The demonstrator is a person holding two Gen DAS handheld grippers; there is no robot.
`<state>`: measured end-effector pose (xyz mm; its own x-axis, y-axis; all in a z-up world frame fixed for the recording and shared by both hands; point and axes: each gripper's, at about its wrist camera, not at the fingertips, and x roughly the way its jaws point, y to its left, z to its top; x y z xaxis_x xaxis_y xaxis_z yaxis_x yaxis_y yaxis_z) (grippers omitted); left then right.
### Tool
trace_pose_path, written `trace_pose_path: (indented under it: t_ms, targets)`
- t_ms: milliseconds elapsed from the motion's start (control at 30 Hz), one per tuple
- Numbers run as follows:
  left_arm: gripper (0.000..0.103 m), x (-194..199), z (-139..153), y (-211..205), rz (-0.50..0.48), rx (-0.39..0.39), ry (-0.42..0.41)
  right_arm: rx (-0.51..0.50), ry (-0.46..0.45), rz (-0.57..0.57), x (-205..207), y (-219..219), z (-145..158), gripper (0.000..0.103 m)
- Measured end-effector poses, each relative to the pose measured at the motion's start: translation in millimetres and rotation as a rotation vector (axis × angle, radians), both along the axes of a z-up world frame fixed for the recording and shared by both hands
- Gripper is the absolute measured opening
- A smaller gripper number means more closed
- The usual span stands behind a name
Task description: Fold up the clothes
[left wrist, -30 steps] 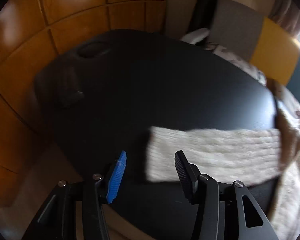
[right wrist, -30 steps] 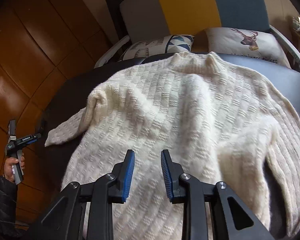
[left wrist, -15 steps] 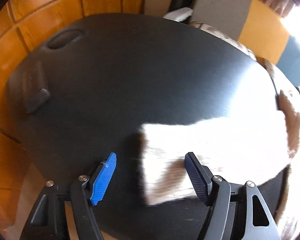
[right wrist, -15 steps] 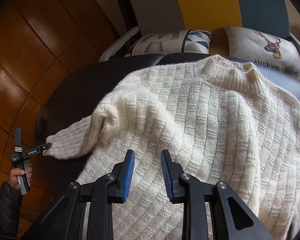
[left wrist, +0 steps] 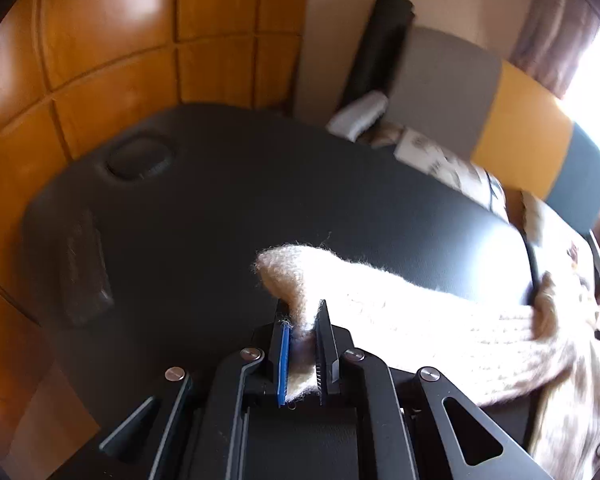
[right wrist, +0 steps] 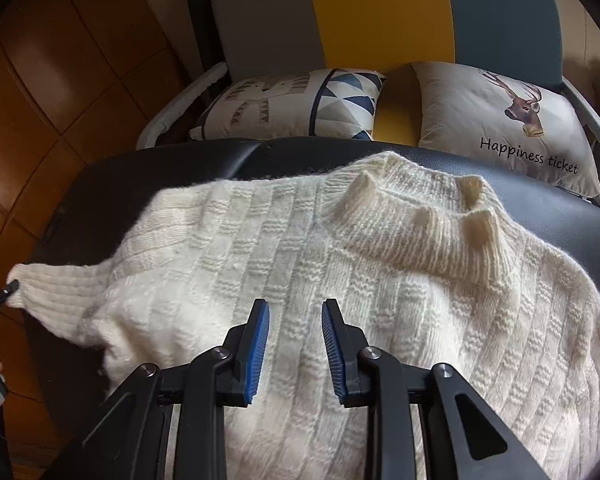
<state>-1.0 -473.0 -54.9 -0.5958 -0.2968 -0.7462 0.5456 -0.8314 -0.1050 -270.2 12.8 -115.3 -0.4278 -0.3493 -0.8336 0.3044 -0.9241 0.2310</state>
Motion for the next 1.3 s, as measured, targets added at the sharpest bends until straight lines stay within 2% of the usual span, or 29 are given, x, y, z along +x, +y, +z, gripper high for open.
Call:
trace_pose_path:
  t_ms: [67,167,333,400,567,600,700,800,833,867,900,967,1133,1233,1300]
  targets:
    - [0.011,-8,10,-7,0.039,-0.04,0.025,0.037,-0.025,-0.014,-10,-2,-14,0.027]
    - [0.011,-18,8,-29,0.069,-0.07,-0.005,0.077,-0.001,-0.001,-15,-7,-24,0.027]
    - [0.011,-43,-14,-42,0.076,-0.12,-0.119,0.099,0.013,0.013,-19,-9,-27,0.027]
    - [0.011,-57,-33,-46,0.078,-0.153,-0.185,0.1,0.018,0.014,-21,-9,-28,0.027]
    - [0.011,-64,-67,-55,0.107,-0.121,-0.291,0.13,0.04,0.012,-21,-14,-29,0.027]
    - [0.013,-63,-68,-56,0.113,-0.117,-0.291,0.137,0.039,0.013,-21,-15,-28,0.028]
    - [0.02,-55,-53,-65,0.158,-0.041,-0.264,0.148,0.037,0.023,-17,-19,-19,0.029]
    - [0.024,-38,-19,-65,0.232,-0.071,-0.219,0.073,0.073,0.071,2,-24,-2,0.029]
    - [0.025,-32,-7,-59,0.224,-0.043,-0.182,0.034,0.073,0.1,10,-28,3,0.029]
    - [0.028,-33,5,-50,0.184,0.016,-0.129,0.003,0.072,0.13,17,-32,7,0.029]
    - [0.031,-30,10,-37,0.113,0.11,-0.076,-0.02,0.068,0.161,25,-39,10,0.029]
    - [0.044,-24,12,-5,-0.022,0.296,-0.001,-0.059,0.055,0.221,41,-53,13,0.029]
    - [0.044,-52,-23,90,-0.282,0.664,-0.023,-0.082,0.04,0.331,78,-90,13,0.029]
    - [0.044,-70,-44,134,-0.325,0.801,-0.038,-0.075,0.041,0.372,93,-105,8,0.029]
    - [0.044,-74,-54,152,-0.306,0.843,-0.045,-0.084,0.035,0.385,99,-111,3,0.029]
